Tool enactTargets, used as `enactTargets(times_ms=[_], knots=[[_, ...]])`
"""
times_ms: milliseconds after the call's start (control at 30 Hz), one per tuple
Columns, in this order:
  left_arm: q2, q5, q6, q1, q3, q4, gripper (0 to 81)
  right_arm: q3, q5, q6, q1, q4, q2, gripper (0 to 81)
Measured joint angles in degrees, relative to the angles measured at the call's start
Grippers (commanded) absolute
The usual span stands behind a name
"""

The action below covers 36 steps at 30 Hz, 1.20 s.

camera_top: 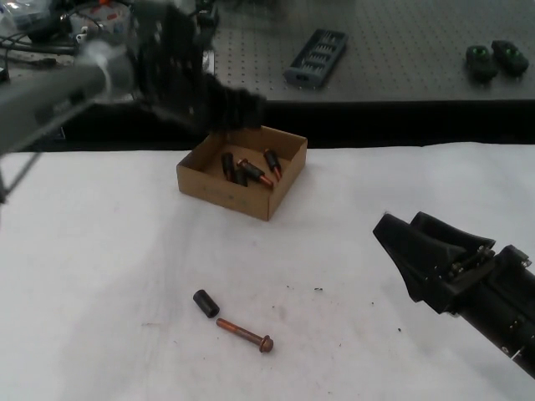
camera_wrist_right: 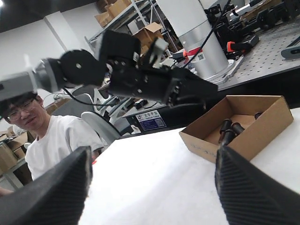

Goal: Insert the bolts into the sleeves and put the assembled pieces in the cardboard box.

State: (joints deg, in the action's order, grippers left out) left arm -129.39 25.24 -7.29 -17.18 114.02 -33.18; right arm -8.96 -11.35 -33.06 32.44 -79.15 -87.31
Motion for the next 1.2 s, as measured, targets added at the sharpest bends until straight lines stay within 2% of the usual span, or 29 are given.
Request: enactTargets(times_ms=[200, 333, 433, 533, 733, 867, 1033, 1200], knots=[[10.65, 3.15, 12.42, -0.39, 0.00, -13.50, 0.1, 0.00, 0.00, 1.55, 0.00, 0.00, 0.00, 54.7], [18.80, 3.27, 22.65, -0.67, 0.12, -29.72, 0.6, 0.00, 0.00, 1.82, 0.00, 0.00, 0.00, 54.7], [20.21, 2.77, 25.70, -0.67, 0.17, -33.51, 0.6, 0.00, -0.10, 1.82, 0.00, 0.11, 0.00, 54.7], [23.42, -1.17, 21.32, -0.67, 0.14, -44.84, 0.6, 0.00, -0.87, 1.82, 0.00, 0.71, 0.00, 54.7], [23.49, -4.67, 15.33, -1.73, -0.84, -53.52, 0.6, 0.00, -1.19, 1.82, 0.00, 2.09, 0.00, 54.7], [23.49, -5.49, 15.03, -4.62, -7.64, -53.69, 0.6, 0.00, -1.19, 1.82, 0.00, 2.17, 0.00, 54.7], [23.49, -14.52, 10.04, -6.16, -17.72, -43.82, 0.6, 0.00, -1.19, 1.82, 0.00, 2.17, 0.00, 54.7], [23.49, -19.36, 7.63, -6.29, -24.80, -32.91, 0.6, 0.00, -1.19, 1.82, 0.00, 2.17, 0.00, 54.7]])
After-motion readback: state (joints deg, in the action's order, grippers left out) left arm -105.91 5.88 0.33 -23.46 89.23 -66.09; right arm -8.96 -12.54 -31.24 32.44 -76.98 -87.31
